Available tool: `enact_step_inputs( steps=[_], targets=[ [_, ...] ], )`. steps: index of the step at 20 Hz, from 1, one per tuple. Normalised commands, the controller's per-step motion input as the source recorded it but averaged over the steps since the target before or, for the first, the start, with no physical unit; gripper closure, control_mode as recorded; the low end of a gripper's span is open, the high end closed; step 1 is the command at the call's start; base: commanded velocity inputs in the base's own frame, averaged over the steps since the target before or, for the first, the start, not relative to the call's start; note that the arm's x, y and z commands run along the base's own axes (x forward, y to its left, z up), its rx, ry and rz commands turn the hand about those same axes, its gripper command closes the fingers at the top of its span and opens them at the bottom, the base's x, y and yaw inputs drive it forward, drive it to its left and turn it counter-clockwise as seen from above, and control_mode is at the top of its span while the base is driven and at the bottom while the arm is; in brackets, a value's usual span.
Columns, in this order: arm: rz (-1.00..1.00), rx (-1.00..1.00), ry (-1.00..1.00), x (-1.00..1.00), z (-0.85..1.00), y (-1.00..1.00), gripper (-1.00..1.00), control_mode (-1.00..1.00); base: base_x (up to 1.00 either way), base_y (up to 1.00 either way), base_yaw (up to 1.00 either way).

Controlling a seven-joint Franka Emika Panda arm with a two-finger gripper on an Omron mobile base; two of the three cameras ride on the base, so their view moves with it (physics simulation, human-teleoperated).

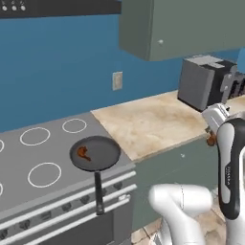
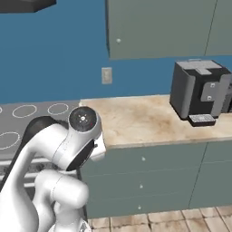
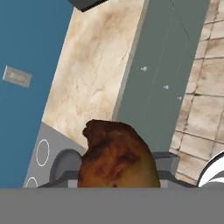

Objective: Take the chicken drumsticks from the pan and place one on each plate on the dining counter.

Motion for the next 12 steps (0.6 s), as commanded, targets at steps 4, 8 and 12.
enact_step_inputs(
  steps=[4,8,12],
  targets=[
    [0.00,0.00,0.00,0.00,0.00,0.00,1.00,1.00,-0.22,-0.16,-0.67],
    [0.00,0.00,0.00,0.00,0.00,0.00,1.00,1.00,-0.14,-0.10,-0.79],
    [0.00,0.00,0.00,0.00,0.00,0.00,1.00,1.00,-0.02,-0.07,-0.87]
  ],
)
